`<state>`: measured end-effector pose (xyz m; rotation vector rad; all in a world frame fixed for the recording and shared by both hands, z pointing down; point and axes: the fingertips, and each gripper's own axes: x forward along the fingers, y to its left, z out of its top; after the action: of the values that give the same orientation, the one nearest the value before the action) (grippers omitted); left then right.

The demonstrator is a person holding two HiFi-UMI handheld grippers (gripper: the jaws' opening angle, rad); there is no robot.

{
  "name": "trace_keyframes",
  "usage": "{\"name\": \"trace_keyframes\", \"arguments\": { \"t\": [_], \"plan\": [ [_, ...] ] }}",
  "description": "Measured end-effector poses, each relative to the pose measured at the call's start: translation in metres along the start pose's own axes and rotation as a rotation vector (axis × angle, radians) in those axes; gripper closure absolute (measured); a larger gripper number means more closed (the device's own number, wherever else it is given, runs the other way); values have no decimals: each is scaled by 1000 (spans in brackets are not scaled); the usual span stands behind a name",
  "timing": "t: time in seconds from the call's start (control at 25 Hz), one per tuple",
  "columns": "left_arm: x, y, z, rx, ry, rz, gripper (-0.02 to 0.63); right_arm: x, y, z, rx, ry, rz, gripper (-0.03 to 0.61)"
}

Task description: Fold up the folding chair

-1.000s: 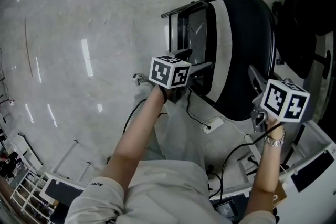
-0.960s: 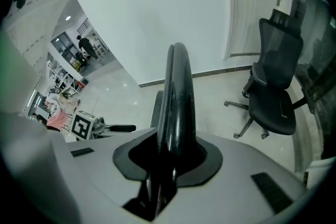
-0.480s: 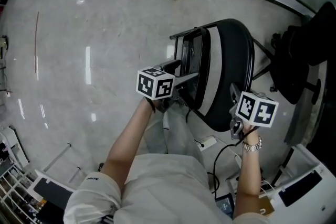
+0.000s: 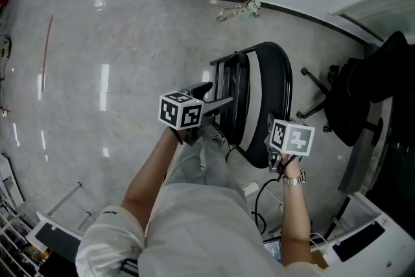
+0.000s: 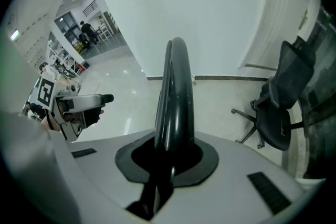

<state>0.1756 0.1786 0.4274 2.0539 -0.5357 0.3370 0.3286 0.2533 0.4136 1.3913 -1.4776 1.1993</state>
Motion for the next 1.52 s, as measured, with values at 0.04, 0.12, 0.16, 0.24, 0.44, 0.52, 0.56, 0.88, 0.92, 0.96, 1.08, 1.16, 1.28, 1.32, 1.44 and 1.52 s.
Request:
{"name": "trace_keyframes", "arguments": {
  "t": [0.04,0.12,0.16,0.24,0.44,0.52,0.56,0.88,0.92,0.96,1.08,1.16,1.28,1.32,1.44,1.52],
  "plan": [
    [-8,4,7,0,-9,4,193,0,8,6,-26,9,-5,531],
    [-23,13,20,-2,-26,12,193,1,25,16,-89,25,-16,531],
    [-29,18,26,-5,-34,15,193,2,33,21,-123,32,-19,532],
    [-41,28,38,-7,-48,18,193,4,49,31,-195,46,-20,531],
    [-67,30,66,32,-68,-4,193,8,86,55,-388,87,-15,531],
    [-77,28,77,74,-75,-9,193,10,97,65,-465,101,-20,531],
    [-81,29,83,100,-74,-7,193,12,101,70,-499,107,-21,531],
    [-88,5,109,420,29,-61,193,21,111,88,-647,157,15,531],
    [-86,2,113,462,41,-62,193,21,110,90,-658,162,23,531],
    [-84,0,117,496,51,-59,193,22,109,92,-668,167,31,531],
    [-76,-3,129,560,73,-47,193,22,108,97,-688,176,56,531],
    [-70,-8,135,602,87,-41,193,22,104,97,-696,182,68,531],
    [-56,-15,145,667,106,-31,193,22,96,98,-715,192,87,530],
    [-51,-17,148,684,108,-28,193,24,92,97,-724,201,97,531],
    [-34,-25,158,724,127,-39,193,30,77,94,-754,231,126,522],
    [-19,-32,162,765,164,-55,193,30,63,96,-759,227,136,522]
  ]
}}
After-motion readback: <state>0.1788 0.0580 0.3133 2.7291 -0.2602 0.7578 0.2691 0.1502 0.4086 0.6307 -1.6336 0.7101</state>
